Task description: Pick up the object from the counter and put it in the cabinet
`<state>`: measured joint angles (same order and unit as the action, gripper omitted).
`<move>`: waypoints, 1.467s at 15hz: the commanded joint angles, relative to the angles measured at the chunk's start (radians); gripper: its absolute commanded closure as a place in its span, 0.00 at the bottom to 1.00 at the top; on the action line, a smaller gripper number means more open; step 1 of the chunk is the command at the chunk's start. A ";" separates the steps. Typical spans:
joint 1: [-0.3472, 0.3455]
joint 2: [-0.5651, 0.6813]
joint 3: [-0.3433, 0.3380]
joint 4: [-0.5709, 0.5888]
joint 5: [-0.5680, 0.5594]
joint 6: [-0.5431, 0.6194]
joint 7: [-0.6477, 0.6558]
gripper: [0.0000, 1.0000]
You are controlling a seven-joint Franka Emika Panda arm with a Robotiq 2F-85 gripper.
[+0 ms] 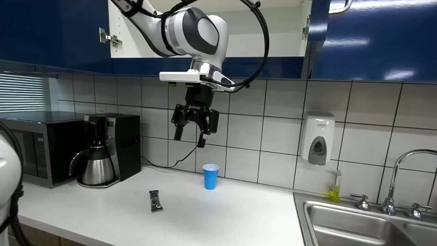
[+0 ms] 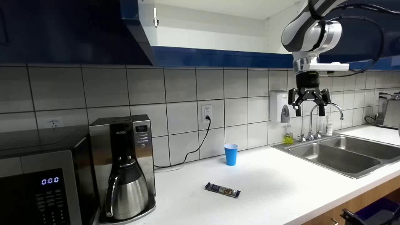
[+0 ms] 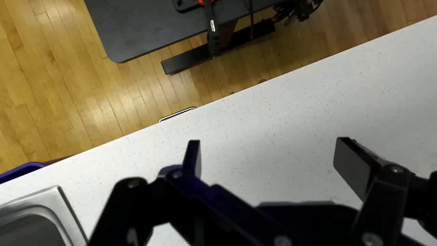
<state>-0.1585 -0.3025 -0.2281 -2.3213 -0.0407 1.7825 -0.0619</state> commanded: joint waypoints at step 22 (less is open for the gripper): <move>0.141 -0.047 0.144 -0.215 0.017 0.123 -0.109 0.00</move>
<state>-0.0419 -0.2959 -0.1151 -2.4699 -0.0384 1.8764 -0.1184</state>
